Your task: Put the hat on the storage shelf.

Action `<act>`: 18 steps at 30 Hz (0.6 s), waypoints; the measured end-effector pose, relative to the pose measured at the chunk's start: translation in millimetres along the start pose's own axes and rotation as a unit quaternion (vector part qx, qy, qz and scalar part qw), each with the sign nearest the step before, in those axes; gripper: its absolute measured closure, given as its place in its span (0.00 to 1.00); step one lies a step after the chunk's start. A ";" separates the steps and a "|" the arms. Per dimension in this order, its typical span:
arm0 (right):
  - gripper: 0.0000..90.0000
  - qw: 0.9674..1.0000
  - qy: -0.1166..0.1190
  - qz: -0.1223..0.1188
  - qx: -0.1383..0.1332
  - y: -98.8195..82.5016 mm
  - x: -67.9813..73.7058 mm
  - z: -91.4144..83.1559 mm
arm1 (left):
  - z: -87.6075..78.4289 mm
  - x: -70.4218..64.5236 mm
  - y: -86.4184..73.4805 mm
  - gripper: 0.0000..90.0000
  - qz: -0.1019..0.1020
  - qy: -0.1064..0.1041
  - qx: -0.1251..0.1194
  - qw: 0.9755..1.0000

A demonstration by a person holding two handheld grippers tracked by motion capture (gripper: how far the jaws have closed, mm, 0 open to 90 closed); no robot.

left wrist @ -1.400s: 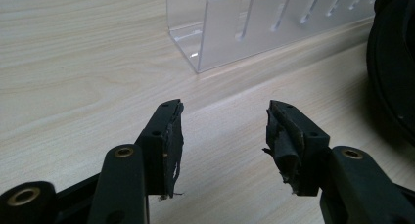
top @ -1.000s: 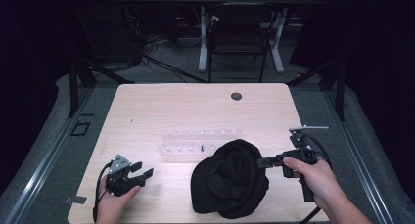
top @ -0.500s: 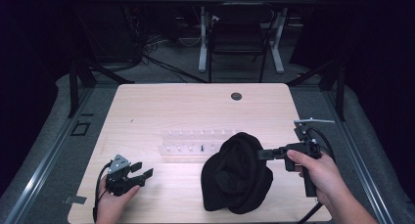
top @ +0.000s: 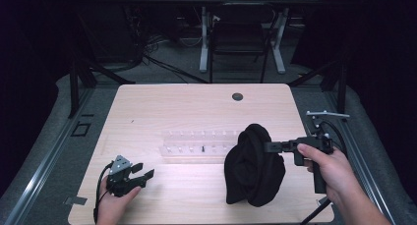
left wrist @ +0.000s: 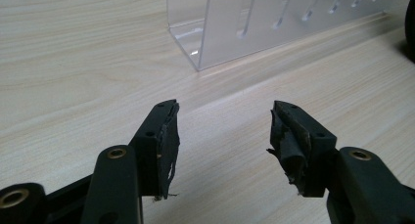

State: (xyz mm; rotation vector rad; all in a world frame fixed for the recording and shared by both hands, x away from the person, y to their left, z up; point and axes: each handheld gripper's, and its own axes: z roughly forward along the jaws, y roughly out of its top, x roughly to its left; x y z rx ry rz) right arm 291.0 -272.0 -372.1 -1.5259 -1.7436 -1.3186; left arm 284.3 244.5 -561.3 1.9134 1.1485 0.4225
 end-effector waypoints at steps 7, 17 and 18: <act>0.98 1.000 0.007 -0.004 -0.018 4.4 6.5 -8.4 | 0.5 -0.6 -0.1 0.49 -0.001 0.000 0.001 1.000; 0.98 0.999 0.018 -0.018 -0.037 16.4 24.3 -15.2 | 0.8 0.0 -0.2 0.49 -0.003 0.000 -0.001 1.000; 0.98 0.999 0.020 -0.021 -0.038 18.0 26.2 -15.8 | 0.8 0.0 -0.2 0.49 -0.003 0.000 -0.001 1.000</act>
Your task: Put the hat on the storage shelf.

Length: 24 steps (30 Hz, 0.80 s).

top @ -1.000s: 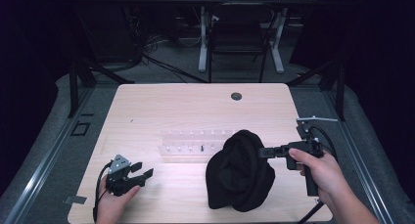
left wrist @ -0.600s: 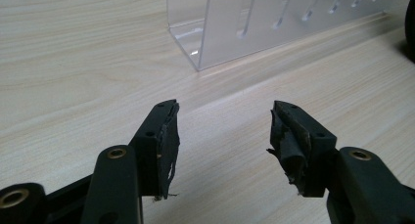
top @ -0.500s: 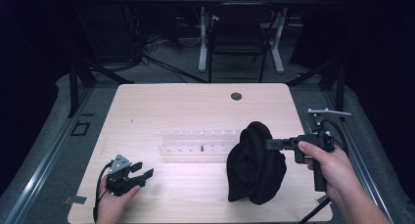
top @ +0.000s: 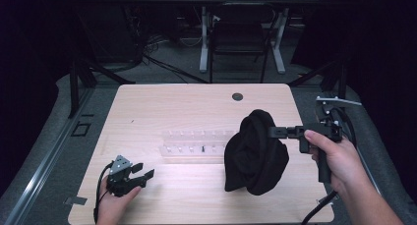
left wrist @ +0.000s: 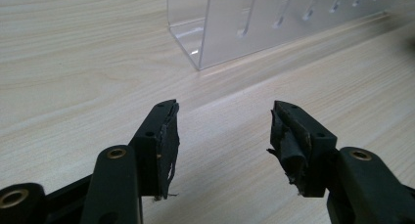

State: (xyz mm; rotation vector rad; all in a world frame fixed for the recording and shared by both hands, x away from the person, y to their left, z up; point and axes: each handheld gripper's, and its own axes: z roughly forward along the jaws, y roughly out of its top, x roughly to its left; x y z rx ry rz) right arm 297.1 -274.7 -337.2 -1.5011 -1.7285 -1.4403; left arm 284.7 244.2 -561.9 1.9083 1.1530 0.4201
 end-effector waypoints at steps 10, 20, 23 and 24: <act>0.98 1.000 0.009 -0.011 -0.018 14.7 15.8 -0.8 | 0.3 -0.1 0.2 0.49 -0.001 -0.001 0.000 1.000; 0.98 0.999 0.010 -0.015 -0.033 32.7 27.9 4.4 | 0.2 0.6 0.4 0.49 -0.002 -0.003 0.001 1.000; 0.98 0.999 0.010 -0.018 -0.034 36.7 31.3 6.4 | 0.1 0.6 0.4 0.49 -0.003 -0.003 0.001 1.000; 0.98 0.999 0.010 -0.018 -0.034 36.7 31.3 6.4 | 0.1 0.8 0.5 0.49 -0.002 -0.003 0.002 1.000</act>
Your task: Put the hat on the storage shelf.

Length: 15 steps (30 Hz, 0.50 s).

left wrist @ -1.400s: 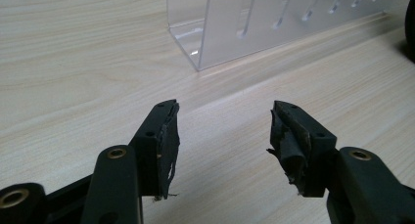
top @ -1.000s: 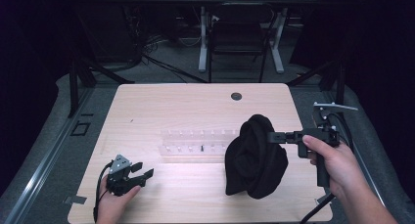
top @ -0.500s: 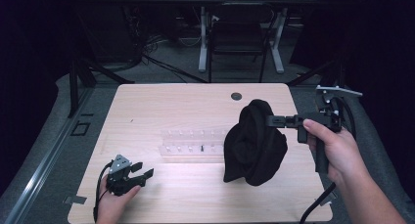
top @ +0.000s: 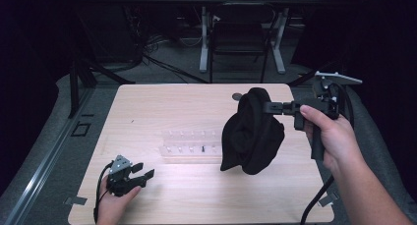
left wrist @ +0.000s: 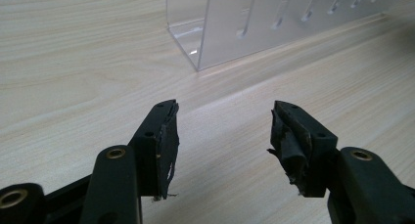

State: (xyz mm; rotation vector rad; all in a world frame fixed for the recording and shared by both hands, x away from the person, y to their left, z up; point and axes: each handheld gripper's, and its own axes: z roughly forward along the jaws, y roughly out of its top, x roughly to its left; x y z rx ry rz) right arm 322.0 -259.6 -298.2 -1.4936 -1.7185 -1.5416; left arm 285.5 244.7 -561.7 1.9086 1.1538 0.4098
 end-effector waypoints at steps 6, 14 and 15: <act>0.98 1.000 0.007 0.000 -0.003 7.9 4.9 6.3 | 0.2 -0.2 0.1 0.49 0.000 -0.001 -0.001 1.000; 0.98 1.000 0.013 0.006 -0.006 17.5 5.4 19.7 | 0.3 0.2 0.2 0.49 0.001 -0.001 0.000 1.000; 0.98 1.000 0.013 0.005 -0.006 18.6 5.3 21.3 | 0.1 0.3 0.3 0.49 0.001 -0.001 0.000 1.000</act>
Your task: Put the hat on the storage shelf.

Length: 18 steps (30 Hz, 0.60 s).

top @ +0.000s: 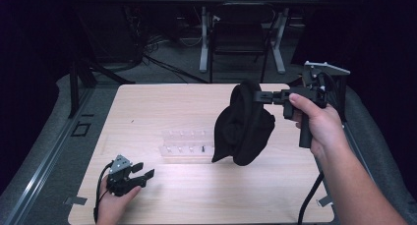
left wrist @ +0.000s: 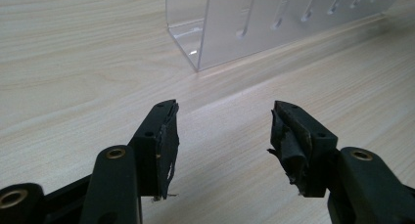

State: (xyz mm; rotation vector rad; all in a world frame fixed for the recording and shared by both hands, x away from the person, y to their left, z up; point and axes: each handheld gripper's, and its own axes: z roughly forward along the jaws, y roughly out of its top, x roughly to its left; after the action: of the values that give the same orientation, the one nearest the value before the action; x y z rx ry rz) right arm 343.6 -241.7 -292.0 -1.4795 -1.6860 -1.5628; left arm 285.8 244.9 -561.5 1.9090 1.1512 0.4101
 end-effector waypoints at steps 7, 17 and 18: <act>0.98 1.000 -0.007 -0.002 -0.009 5.0 -0.5 10.5 | 0.3 0.0 0.0 0.49 0.000 0.000 0.001 1.000; 0.98 1.000 -0.015 -0.009 -0.015 14.7 -6.9 29.7 | 0.6 0.8 0.7 0.49 0.003 -0.002 0.005 1.000; 0.98 1.000 -0.013 -0.010 -0.015 16.1 -8.1 33.8 | 0.7 0.9 0.8 0.49 0.003 -0.002 0.005 1.000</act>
State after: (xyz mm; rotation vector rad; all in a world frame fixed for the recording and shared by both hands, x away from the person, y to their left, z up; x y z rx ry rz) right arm 372.2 -217.9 -301.2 -1.5071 -1.7048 -1.5921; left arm 287.2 245.1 -561.4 1.9213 1.1473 0.4041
